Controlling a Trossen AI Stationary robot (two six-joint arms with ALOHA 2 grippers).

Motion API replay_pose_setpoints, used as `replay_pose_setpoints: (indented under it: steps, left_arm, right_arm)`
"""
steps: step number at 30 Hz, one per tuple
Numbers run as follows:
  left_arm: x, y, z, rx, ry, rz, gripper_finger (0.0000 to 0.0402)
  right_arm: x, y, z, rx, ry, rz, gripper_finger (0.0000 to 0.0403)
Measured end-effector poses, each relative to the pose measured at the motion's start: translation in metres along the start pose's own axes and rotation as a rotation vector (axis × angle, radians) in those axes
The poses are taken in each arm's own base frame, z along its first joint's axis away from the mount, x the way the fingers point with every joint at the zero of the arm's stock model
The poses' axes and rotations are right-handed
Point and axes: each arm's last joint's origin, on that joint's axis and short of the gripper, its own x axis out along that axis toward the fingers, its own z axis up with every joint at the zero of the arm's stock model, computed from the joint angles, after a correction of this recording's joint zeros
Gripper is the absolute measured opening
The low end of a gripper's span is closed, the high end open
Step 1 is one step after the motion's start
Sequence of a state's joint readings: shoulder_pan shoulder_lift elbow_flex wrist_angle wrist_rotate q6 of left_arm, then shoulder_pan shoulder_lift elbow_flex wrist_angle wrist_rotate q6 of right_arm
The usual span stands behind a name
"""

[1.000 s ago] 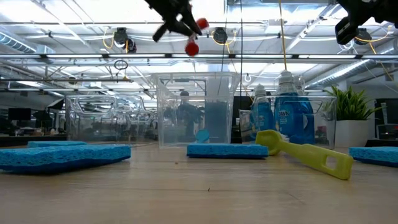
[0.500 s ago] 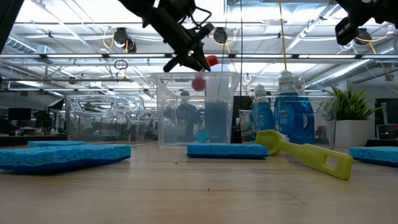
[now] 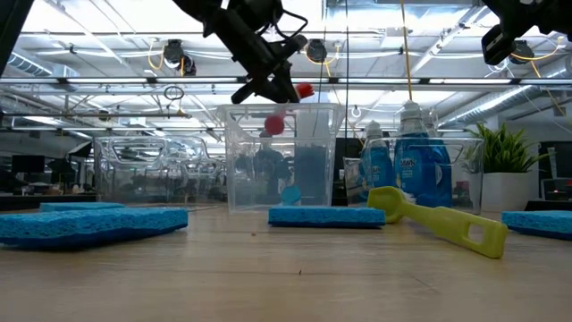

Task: Pick & Place Kitchen Sink Supplies
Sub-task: Put the red toilet brush into the middle transparent bin

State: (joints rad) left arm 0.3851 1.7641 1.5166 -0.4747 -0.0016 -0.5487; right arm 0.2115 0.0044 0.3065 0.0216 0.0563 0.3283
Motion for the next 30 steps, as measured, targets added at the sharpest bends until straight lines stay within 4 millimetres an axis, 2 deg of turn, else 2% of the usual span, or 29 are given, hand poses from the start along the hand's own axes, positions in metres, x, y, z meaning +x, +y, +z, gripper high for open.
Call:
replay_pose_setpoints:
  steps: [12,30]
  left_arm:
    - [-0.001,0.002,-0.009,0.109,0.128,-0.048,0.0047]
    - [-0.001,0.000,-0.012,0.218,0.158,-0.091,0.0047]
  right_arm:
    - [0.000,0.000,0.000,0.000,0.000,0.000,0.0100]
    - [0.000,0.000,0.000,0.000,0.000,0.000,0.0100]
